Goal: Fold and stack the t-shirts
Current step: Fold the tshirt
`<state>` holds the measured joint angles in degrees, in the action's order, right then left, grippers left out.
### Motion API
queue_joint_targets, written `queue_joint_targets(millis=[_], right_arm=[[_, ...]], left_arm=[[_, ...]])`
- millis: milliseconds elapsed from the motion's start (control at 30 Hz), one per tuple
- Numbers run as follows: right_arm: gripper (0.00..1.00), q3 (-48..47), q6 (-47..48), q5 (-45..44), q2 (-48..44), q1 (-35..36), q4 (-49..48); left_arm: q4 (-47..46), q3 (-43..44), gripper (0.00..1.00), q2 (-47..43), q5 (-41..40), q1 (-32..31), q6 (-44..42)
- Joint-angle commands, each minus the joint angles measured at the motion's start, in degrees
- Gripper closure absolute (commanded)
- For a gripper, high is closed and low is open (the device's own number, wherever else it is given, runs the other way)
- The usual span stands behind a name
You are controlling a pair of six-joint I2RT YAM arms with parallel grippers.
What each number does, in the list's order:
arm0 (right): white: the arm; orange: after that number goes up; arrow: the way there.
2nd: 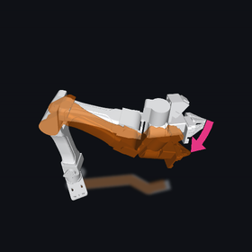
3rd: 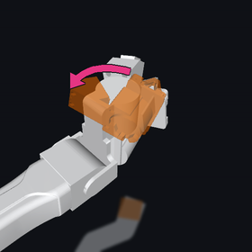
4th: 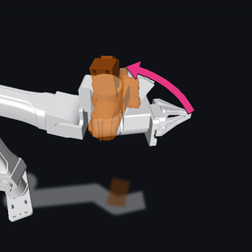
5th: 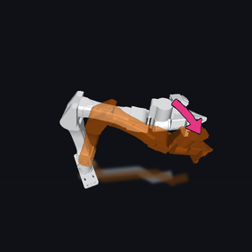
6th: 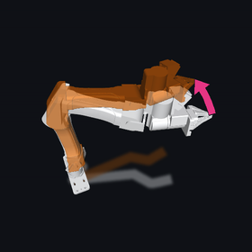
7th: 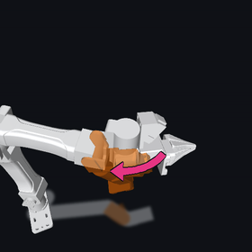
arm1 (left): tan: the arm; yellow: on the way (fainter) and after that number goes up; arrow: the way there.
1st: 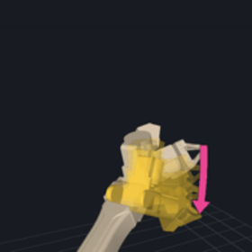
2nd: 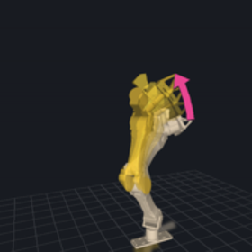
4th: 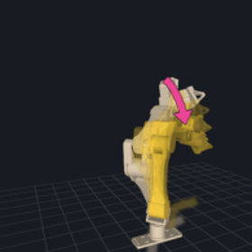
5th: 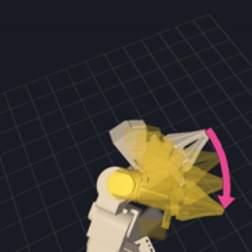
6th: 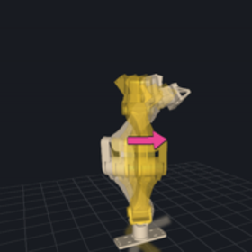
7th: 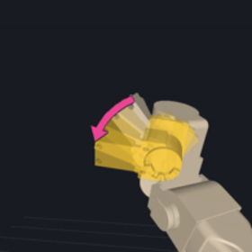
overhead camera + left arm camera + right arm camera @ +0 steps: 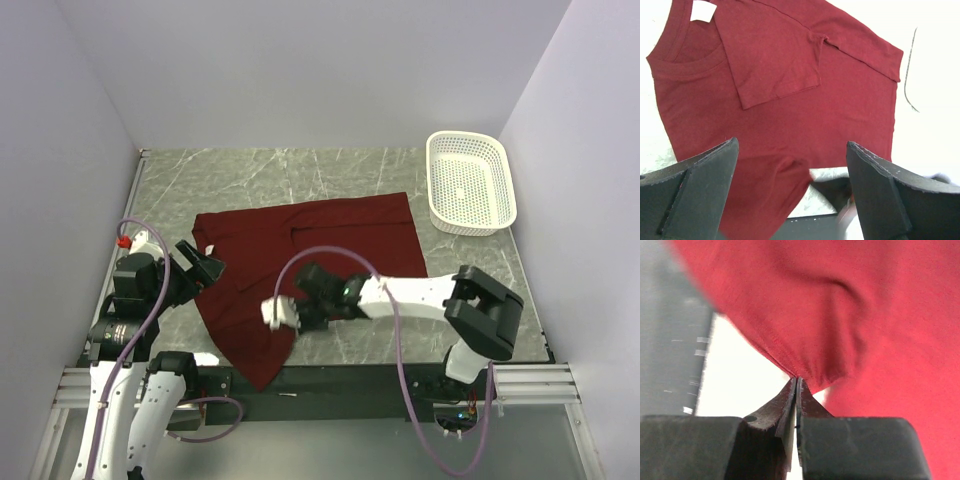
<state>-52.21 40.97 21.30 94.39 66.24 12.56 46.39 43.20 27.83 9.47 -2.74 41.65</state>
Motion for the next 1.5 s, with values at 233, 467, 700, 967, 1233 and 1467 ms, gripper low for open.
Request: queue_joint_targets(millis=[233,467,700,967,1233,1467], right_arm=[[0.89,-8.2,-20.9,17.7,0.7,-16.7,-0.7],[0.78,-12.4,-32.5,14.2,6.6,-21.5,0.0],[0.60,-11.3,-9.0,26.3,0.2,-22.3,10.6],[0.48,-0.8,12.7,13.0,-9.4,-2.3,6.1],[0.50,-4.9,15.7,3.8,2.4,4.5,3.2],[0.52,-6.8,14.8,0.9,6.7,5.7,2.1]], left_arm=[[-3.3,1.3,0.06,0.5,4.4,0.2,-1.4],[-5.6,-0.3,0.07,1.6,10.6,0.1,-2.0],[-4.1,0.0,0.12,2.7,11.1,-0.3,-4.0],[-1.5,5.1,0.11,2.6,0.5,-0.4,-3.9],[0.8,5.0,0.11,-0.3,0.4,-0.4,-5.2],[1.4,8.0,0.11,-2.2,-2.7,-1.1,-6.7]])
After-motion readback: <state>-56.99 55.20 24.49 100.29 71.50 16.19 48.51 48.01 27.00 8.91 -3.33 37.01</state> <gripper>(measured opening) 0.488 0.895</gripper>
